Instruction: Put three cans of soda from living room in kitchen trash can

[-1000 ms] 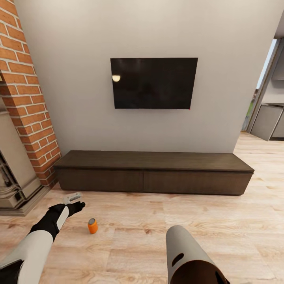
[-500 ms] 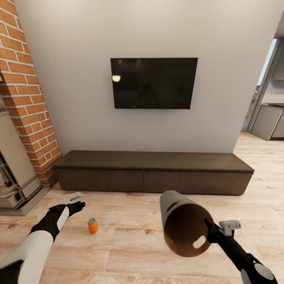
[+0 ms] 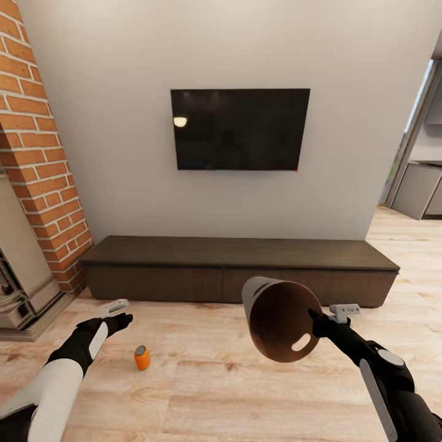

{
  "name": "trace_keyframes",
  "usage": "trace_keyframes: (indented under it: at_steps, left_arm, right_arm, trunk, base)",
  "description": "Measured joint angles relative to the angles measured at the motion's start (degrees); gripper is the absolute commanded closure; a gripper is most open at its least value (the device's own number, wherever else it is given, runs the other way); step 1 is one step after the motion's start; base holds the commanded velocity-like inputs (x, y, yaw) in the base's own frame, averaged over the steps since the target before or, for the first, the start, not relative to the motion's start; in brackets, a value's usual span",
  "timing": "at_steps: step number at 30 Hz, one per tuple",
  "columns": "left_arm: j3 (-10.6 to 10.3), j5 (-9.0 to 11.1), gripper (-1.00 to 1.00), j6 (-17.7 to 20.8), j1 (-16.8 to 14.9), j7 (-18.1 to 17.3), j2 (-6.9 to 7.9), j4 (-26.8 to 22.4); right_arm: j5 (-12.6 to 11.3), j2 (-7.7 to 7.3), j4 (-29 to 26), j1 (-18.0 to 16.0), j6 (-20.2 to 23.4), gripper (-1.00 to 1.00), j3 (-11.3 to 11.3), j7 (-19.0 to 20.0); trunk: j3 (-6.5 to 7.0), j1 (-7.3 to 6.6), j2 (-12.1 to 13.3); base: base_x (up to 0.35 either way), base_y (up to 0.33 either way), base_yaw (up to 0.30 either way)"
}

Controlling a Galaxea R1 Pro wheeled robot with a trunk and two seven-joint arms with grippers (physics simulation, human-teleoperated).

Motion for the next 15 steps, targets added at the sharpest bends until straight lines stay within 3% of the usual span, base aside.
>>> trace_keyframes:
  at_steps: [10, 15]
  left_arm:
    - [0.0, -0.1, -1.0, -0.3, 0.0, -0.1, 0.01, 0.1]
    - [0.0, -0.1, -1.0, -0.3, 0.0, -0.2, 0.06, 0.1]
  right_arm:
    - [0.0, 0.26, -1.3, -0.1, 0.1, 1.0, 0.4, 0.0]
    - [-0.1, 0.32, -2.5, 0.0, -0.5, 1.0, 0.4, 0.0]
  trunk:
    - [0.0, 0.0, 0.0]
    - [0.0, 0.0, 0.0]
  base:
    - [0.316, 0.0, 0.0]
    - [0.167, 0.0, 0.0]
